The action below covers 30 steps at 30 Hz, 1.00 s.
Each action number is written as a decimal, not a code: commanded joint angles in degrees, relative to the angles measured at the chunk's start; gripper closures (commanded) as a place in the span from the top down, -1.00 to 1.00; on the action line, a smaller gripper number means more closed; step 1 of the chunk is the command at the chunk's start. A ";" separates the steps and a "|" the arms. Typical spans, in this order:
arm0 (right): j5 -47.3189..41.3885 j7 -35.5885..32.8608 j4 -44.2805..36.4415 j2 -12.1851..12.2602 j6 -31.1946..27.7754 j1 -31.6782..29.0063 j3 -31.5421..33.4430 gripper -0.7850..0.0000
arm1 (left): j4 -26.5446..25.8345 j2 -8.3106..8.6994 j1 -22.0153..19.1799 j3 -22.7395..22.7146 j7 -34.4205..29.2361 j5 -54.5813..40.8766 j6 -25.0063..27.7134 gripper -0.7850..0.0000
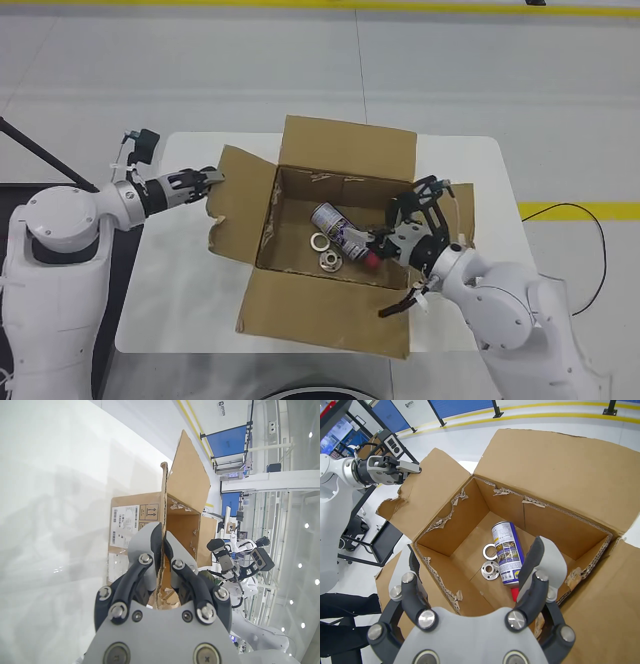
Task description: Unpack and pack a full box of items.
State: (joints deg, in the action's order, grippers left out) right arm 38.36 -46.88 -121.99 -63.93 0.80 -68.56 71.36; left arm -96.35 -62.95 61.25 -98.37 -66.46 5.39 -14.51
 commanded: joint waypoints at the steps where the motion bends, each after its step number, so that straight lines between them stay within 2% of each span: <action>1: 0.07 -0.05 -0.02 0.01 -0.29 -0.02 0.00 1.00 | -0.40 0.25 0.80 -0.79 0.29 -0.42 -0.07 -1.00; 5: 0.50 0.22 0.02 0.02 -0.68 -0.19 -0.23 1.00 | -1.00 0.63 2.45 -2.39 1.58 -1.63 -0.53 -1.00; 9: 6.27 -1.26 1.03 -0.12 -1.10 1.60 -3.67 1.00 | -1.39 0.99 3.98 -3.67 2.50 -2.74 -0.82 -1.00; 16: 10.18 -5.73 7.42 -1.67 0.60 10.94 -12.34 1.00 | -1.34 1.63 5.71 -5.24 3.56 -4.32 -1.05 -1.00; 24: 11.57 -11.73 18.34 -4.63 2.82 23.23 -22.08 1.00 | -1.81 2.33 7.41 -6.51 4.23 -5.92 -1.06 -1.00; 25: 11.21 -12.46 19.81 -5.06 2.81 24.59 -23.18 1.00 | -1.84 2.38 7.61 -6.71 4.77 -6.33 -1.30 -0.80; 26: 11.09 -13.14 21.29 -5.48 2.79 25.94 -24.26 1.00 | -1.96 2.44 7.82 -6.74 4.86 -6.64 -1.34 -0.31; 27: 10.98 -13.62 22.82 -5.92 2.91 27.15 -25.29 1.00 | -2.04 2.53 7.95 -6.77 4.90 -6.75 -1.36 0.46; 28: 10.90 -14.12 24.34 -6.35 3.00 28.29 -26.33 1.00 | -2.07 2.60 8.06 -6.83 5.14 -6.87 -1.46 1.00; 30: 11.01 -14.97 27.16 -7.21 3.02 30.36 -28.34 1.00 | -2.24 2.72 8.35 -6.86 5.58 -7.33 -1.80 1.00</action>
State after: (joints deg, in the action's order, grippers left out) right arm 49.27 -61.42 -96.58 -70.68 3.79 -39.44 44.17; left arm -98.48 -60.30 69.42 -105.22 -61.14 -1.67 -16.09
